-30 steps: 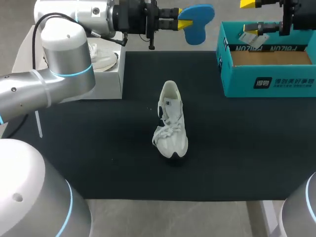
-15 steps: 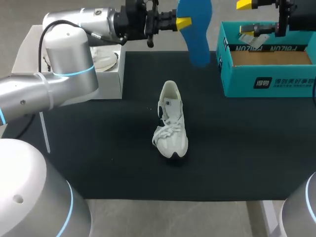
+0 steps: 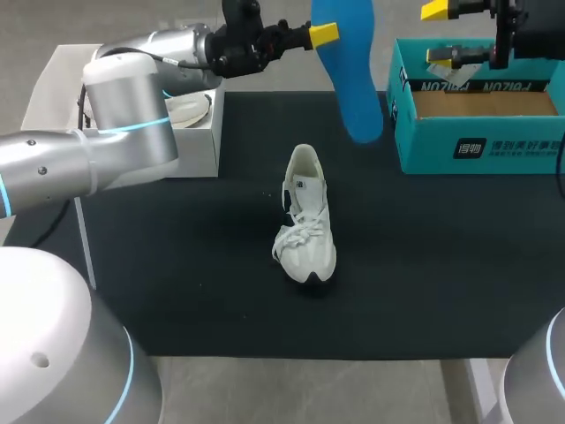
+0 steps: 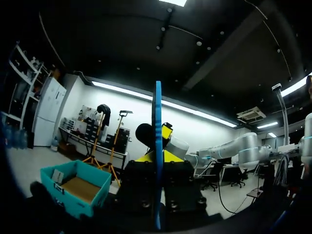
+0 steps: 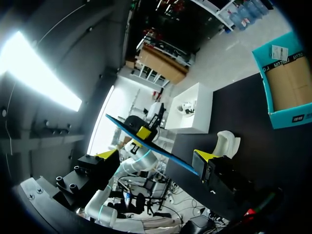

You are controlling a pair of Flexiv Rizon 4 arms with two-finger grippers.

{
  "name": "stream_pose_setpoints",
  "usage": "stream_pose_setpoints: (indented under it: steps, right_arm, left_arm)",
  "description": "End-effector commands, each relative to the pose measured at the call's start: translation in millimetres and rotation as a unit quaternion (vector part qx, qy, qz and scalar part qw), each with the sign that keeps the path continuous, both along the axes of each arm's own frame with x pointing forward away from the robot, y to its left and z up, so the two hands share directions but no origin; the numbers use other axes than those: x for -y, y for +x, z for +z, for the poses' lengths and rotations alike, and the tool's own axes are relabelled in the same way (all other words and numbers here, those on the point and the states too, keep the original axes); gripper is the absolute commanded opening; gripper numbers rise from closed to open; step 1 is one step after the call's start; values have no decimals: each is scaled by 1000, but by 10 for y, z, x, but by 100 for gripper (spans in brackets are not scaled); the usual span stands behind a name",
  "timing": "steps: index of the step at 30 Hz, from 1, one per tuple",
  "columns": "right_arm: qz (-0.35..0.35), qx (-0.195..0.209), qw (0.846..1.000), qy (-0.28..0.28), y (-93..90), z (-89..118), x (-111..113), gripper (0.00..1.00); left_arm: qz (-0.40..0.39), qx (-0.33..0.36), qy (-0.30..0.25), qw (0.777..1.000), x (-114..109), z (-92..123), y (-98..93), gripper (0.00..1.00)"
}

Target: Take the shoe out of the shoebox, open the shoe tongue, remove and reinsert the insole, then place the shoe into the shoebox

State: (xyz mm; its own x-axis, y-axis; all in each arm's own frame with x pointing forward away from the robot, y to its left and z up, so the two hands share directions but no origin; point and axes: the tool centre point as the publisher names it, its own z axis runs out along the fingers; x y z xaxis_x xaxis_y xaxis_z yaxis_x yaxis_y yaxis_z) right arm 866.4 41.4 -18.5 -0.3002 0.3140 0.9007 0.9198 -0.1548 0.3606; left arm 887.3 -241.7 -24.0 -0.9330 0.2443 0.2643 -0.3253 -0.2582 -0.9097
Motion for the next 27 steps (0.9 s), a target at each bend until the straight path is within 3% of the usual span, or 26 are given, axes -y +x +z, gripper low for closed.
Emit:
stream_pose_setpoints:
  steps: [1,4,7,25,26,27]
  right_arm:
    - [3,0,1000,1,43,-4,-21,100]
    - [3,1,1000,2,45,-5,-22,100]
    - [2,1,1000,3,44,-8,-25,100]
    - [4,7,1000,3,22,39,-36,100]
    - [5,6,1000,3,19,39,-40,100]
    - [6,5,1000,3,17,38,-43,100]
  left_arm:
    - [-34,-103,74,991,29,-28,29,0]
    - [-37,-135,130,982,-18,-3,9,0]
    - [-44,-162,139,976,-58,34,10,0]
    - [-35,-168,127,977,-69,36,30,0]
    - [-27,-224,178,958,-46,-53,62,0]
    - [-36,-291,144,945,-59,-134,97,0]
